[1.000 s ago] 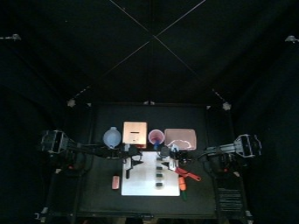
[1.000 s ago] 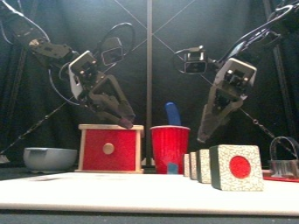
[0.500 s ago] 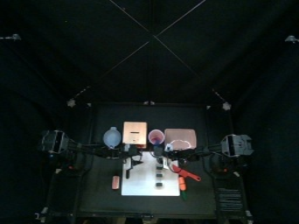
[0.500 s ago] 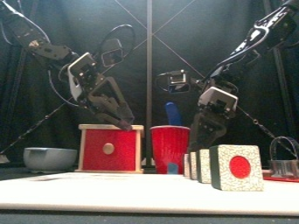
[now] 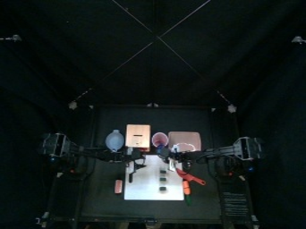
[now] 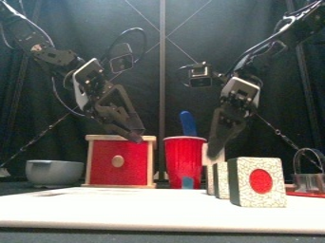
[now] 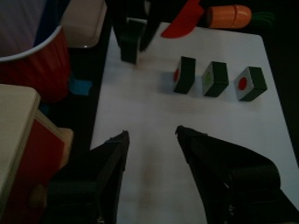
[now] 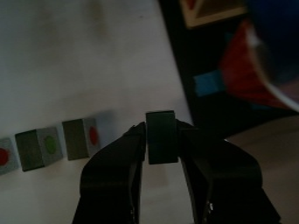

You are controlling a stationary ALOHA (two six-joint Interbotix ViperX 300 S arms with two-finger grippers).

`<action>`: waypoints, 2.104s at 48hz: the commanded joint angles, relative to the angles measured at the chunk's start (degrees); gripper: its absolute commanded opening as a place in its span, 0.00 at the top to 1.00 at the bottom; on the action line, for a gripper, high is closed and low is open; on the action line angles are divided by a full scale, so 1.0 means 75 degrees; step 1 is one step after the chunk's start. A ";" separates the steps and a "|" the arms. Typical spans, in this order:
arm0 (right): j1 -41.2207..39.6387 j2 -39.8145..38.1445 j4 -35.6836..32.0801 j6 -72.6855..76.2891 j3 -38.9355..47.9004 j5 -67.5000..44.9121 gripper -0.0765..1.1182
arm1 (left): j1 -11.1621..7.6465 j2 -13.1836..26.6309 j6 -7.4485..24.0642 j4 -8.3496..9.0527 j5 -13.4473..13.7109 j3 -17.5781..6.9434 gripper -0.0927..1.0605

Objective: Place sushi on board then cut the sushi with the knife then place the pieces on the plate
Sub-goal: Place the 4 sushi pieces on the plate

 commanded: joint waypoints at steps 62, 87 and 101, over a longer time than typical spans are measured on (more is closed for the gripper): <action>-0.1418 -0.1605 0.0809 0.0023 0.0398 0.1113 0.20 | -0.0023 -0.0035 -0.0012 -0.0012 -0.0035 -0.0105 0.19; 0.1160 -0.1008 0.1254 0.0035 -0.0023 0.0012 0.20 | 0.0012 -0.0023 -0.0012 -0.0023 -0.0035 -0.0082 0.19; 0.1430 -0.0141 0.1301 0.0023 -0.0410 -0.0328 0.20 | 0.0023 -0.0023 -0.0012 -0.0023 0.0059 -0.0082 0.19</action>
